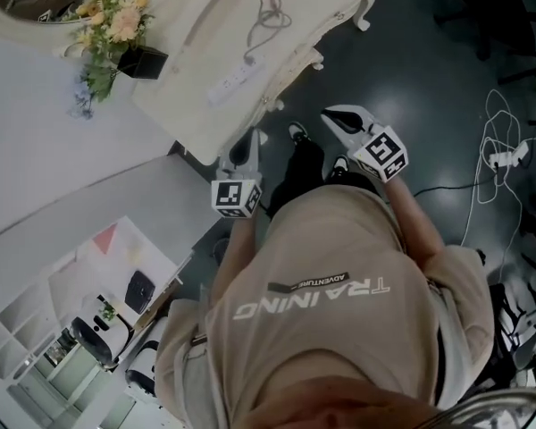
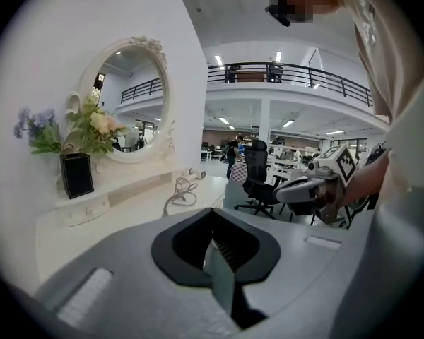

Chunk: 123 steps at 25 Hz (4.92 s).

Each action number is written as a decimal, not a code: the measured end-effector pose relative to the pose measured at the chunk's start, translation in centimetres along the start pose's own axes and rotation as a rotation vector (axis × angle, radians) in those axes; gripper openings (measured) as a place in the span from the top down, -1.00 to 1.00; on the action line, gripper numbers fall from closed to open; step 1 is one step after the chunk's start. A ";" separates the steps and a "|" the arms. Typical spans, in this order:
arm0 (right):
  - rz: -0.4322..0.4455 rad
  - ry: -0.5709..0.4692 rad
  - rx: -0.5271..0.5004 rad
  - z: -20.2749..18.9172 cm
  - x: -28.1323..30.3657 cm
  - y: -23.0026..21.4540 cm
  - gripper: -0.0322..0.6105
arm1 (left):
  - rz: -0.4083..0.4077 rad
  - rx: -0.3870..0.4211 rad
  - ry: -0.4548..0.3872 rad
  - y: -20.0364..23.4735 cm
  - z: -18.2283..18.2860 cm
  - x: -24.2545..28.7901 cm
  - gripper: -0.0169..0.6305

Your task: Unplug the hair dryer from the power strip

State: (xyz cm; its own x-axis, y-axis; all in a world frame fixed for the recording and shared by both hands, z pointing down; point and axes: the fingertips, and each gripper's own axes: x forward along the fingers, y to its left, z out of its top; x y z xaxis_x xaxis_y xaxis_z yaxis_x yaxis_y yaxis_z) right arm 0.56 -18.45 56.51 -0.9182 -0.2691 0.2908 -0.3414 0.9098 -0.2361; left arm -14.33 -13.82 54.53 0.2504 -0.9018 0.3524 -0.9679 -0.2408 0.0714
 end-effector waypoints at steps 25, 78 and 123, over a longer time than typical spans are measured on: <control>-0.097 0.279 -0.113 5.2 14.7 -4.1 0.89 | -0.236 0.040 0.020 13.9 1.1 10.8 0.93; 0.315 0.495 -0.139 -3.7 28.5 -9.7 0.89 | -0.299 0.330 0.416 13.7 -4.3 22.7 0.80; 0.331 -0.064 -0.123 19.1 21.3 -9.1 0.89 | -0.266 0.124 0.137 15.2 6.4 19.6 0.82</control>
State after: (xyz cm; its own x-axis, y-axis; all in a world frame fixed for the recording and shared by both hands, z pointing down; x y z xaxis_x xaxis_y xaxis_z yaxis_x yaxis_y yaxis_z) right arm -19.71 -38.48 47.13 -0.9870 0.0310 0.1578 -0.0001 0.9811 -0.1936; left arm -24.03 -37.45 56.53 0.4814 -0.7466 0.4593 -0.8568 -0.5113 0.0670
